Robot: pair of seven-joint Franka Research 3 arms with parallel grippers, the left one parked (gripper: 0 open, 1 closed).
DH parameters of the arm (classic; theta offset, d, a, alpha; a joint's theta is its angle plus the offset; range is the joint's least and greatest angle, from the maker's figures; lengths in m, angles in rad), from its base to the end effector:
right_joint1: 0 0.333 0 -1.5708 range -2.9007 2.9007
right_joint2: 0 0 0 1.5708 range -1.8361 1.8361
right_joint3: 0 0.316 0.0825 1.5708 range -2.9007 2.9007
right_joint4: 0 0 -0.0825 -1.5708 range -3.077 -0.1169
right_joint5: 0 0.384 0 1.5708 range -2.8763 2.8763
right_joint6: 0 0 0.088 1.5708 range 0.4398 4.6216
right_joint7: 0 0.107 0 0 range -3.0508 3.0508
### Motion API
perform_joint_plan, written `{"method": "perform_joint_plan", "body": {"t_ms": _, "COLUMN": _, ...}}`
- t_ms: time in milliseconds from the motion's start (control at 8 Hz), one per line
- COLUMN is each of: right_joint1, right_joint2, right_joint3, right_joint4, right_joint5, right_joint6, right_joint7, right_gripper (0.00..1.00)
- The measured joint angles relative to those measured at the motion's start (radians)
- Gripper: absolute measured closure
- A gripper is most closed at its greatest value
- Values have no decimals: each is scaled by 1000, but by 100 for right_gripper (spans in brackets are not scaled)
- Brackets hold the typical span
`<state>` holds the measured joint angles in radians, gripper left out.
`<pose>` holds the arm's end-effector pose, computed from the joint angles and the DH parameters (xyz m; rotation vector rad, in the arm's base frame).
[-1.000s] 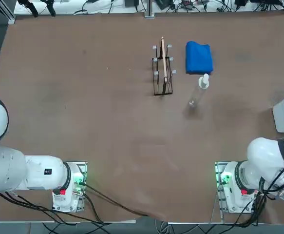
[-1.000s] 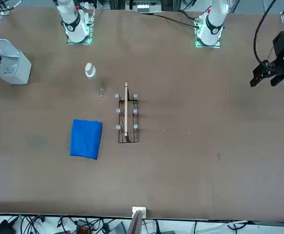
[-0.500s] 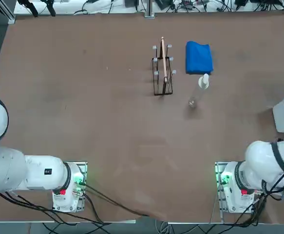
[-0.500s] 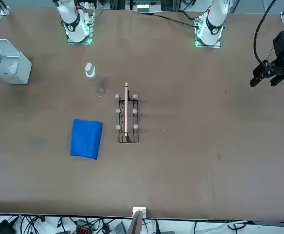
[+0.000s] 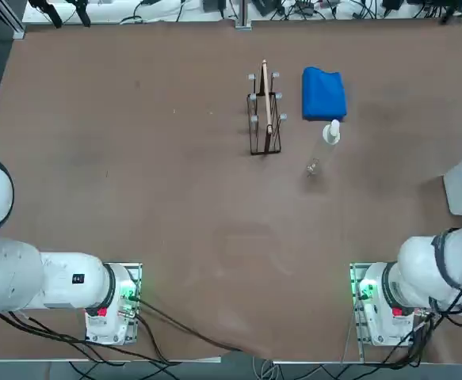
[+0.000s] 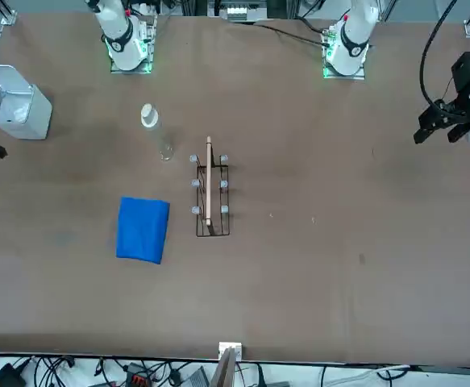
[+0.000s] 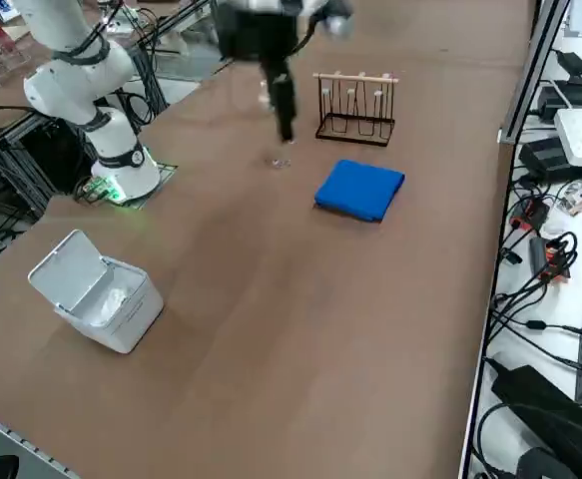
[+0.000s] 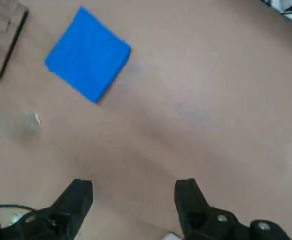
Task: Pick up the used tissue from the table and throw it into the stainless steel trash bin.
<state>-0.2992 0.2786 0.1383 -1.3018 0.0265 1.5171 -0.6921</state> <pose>0.6217 -0.1108 0.5822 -2.9516 -0.7974 0.0435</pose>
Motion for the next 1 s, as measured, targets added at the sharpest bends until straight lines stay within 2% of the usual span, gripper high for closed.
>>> {"method": "perform_joint_plan", "body": {"t_ms": 500, "right_joint1": 197, "right_joint2": -81, "right_joint3": 1, "right_joint4": 3, "right_joint5": -77, "right_joint6": -21, "right_joint7": 492, "right_gripper": 0}}
{"method": "perform_joint_plan", "body": {"t_ms": 750, "right_joint1": 243, "right_joint2": -118, "right_joint3": 1, "right_joint4": -30, "right_joint5": -84, "right_joint6": -25, "right_joint7": 644, "right_gripper": 0}}
{"method": "perform_joint_plan", "body": {"t_ms": 1000, "right_joint1": 256, "right_joint2": -187, "right_joint3": -2, "right_joint4": -121, "right_joint5": -84, "right_joint6": -13, "right_joint7": 711, "right_gripper": 0}}
